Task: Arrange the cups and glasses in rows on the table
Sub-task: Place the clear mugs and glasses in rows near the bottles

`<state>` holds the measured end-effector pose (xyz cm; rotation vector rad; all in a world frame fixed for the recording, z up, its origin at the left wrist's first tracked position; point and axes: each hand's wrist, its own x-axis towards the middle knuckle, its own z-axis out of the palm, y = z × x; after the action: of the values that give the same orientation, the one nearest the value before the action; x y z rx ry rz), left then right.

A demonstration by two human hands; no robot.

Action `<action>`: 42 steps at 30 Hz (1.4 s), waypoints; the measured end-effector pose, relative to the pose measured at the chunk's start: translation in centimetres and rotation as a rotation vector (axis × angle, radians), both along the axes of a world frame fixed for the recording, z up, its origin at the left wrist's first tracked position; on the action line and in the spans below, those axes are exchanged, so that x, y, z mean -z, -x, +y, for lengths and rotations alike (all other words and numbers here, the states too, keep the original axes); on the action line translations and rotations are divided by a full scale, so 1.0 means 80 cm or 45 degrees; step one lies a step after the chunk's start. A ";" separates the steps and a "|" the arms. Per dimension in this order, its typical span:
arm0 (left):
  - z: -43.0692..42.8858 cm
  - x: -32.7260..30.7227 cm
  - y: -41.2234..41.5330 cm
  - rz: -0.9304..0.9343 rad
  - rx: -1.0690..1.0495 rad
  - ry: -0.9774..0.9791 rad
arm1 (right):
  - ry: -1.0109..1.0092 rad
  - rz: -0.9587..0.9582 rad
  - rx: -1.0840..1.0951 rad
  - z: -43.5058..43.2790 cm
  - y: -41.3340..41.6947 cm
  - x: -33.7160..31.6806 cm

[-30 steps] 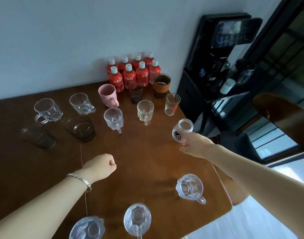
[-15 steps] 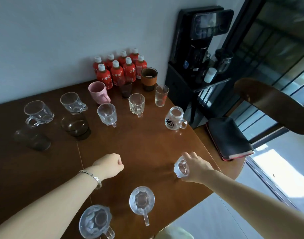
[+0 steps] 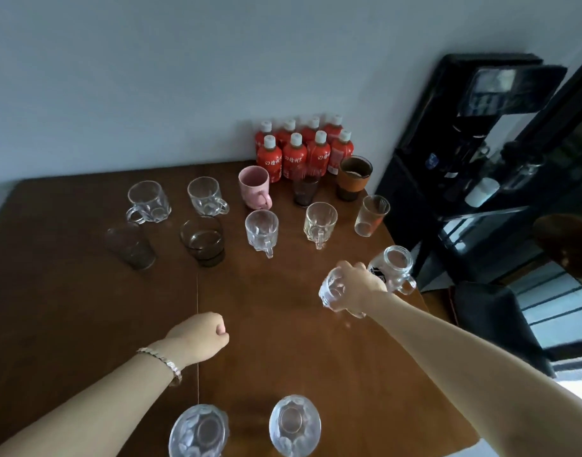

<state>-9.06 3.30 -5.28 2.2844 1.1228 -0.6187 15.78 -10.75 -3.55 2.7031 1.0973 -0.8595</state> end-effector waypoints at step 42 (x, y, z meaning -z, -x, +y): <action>-0.205 0.009 -0.057 0.358 0.283 -0.016 | 0.256 -0.016 0.075 -0.180 0.025 0.030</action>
<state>-4.46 -13.11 -5.98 2.4056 1.0025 -1.0493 13.75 -25.11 -5.96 2.5821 0.8811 -0.9075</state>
